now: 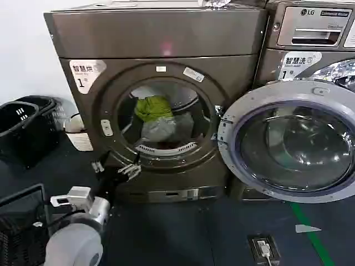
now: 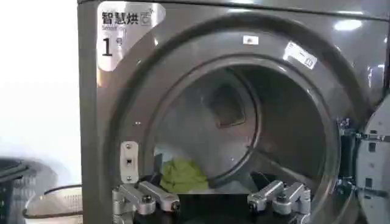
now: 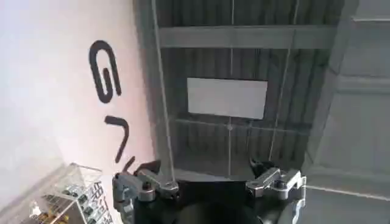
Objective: Grasp the clothes from the dryer.
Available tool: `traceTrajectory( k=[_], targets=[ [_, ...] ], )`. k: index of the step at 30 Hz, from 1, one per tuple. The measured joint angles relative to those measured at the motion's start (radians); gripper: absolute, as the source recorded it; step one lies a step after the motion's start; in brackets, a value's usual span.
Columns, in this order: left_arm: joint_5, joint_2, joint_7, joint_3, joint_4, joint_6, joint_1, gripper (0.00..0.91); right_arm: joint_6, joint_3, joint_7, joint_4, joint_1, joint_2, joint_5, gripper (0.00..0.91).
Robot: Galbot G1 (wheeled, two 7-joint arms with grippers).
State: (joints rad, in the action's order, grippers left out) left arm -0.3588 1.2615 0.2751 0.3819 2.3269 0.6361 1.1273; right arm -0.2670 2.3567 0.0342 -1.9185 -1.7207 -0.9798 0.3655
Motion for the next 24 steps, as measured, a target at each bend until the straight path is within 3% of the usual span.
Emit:
traceTrajectory(
  k=[24],
  targets=[
    [0.003, 0.0, -0.003, 0.0, 0.009, -0.005, 0.013, 0.907, -0.014, -0.011, -0.005, -0.002, -0.002, -0.01, 0.009, 0.907]
  ],
)
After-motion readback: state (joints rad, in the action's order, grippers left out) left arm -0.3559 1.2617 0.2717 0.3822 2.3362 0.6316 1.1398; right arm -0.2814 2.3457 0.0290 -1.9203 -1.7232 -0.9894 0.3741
